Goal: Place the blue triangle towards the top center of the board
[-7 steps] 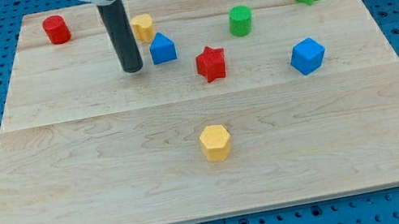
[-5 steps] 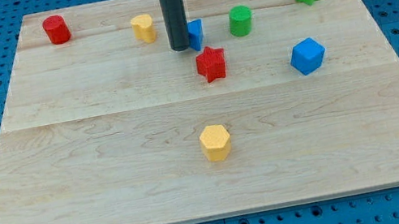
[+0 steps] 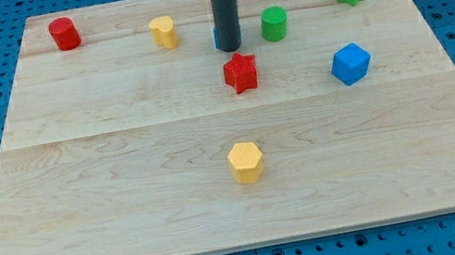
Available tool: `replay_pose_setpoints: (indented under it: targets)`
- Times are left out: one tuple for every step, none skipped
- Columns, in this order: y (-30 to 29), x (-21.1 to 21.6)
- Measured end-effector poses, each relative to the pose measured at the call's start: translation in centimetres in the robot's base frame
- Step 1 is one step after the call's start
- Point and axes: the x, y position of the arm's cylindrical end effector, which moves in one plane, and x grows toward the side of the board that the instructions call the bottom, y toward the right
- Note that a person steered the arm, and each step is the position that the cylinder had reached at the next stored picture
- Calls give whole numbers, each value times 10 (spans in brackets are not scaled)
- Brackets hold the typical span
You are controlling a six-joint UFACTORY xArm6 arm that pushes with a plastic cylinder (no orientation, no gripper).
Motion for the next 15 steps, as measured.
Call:
replay_pose_setpoints:
  targets:
    - [-2, -12]
    - [28, -40]
    - [56, -57]
    - [72, -65]
    - [66, -65]
    - [44, -66]
    - [36, -74]
    - [36, -80]
    - [60, -80]
    - [125, -89]
    - [114, -107]
    - [71, -126]
    - [30, -132]
    - [12, -132]
    - [22, -132]
